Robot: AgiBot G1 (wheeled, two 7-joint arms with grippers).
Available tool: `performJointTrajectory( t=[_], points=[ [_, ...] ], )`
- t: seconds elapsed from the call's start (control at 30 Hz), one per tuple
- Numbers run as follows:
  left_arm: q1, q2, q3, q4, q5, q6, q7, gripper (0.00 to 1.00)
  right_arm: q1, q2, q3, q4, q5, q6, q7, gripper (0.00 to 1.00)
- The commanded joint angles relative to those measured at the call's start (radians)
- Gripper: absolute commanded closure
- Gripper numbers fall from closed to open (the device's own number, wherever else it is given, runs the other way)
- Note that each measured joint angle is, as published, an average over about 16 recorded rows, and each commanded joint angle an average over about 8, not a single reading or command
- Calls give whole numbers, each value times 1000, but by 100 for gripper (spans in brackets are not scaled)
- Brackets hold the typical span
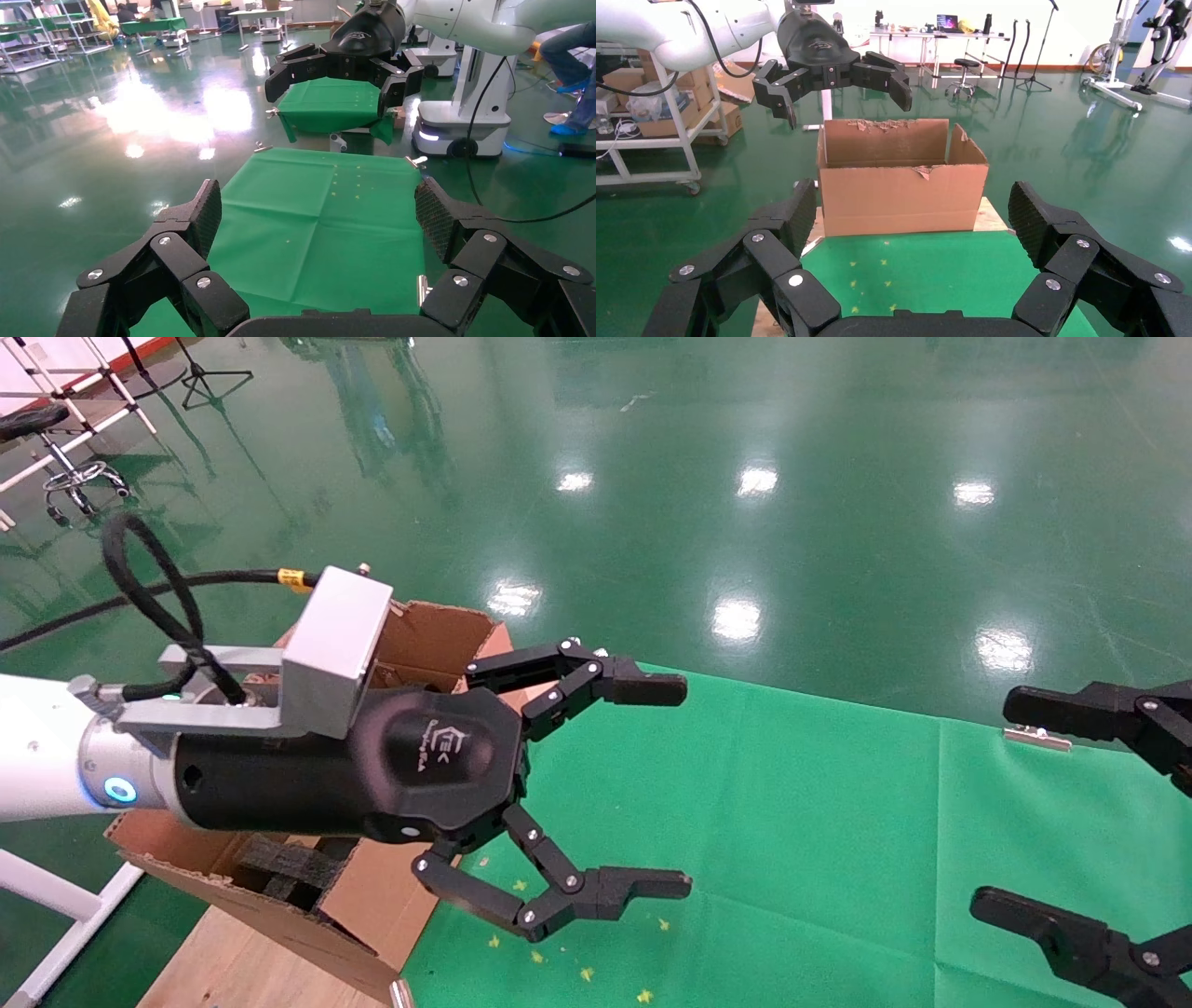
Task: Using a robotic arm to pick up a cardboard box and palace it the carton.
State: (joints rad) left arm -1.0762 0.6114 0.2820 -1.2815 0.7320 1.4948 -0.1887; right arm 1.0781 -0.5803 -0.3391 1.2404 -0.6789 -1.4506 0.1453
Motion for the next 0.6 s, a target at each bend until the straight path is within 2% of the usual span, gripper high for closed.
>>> performJointTrajectory(
  t=[0.03, 0.6],
  points=[
    [0, 0, 0, 0, 0, 0, 0, 0, 0, 0, 0, 0, 0, 0, 0, 0],
    [-1, 0, 2, 2, 1, -1, -1, 0, 0, 0, 0, 0, 0, 0, 0, 0]
  ],
)
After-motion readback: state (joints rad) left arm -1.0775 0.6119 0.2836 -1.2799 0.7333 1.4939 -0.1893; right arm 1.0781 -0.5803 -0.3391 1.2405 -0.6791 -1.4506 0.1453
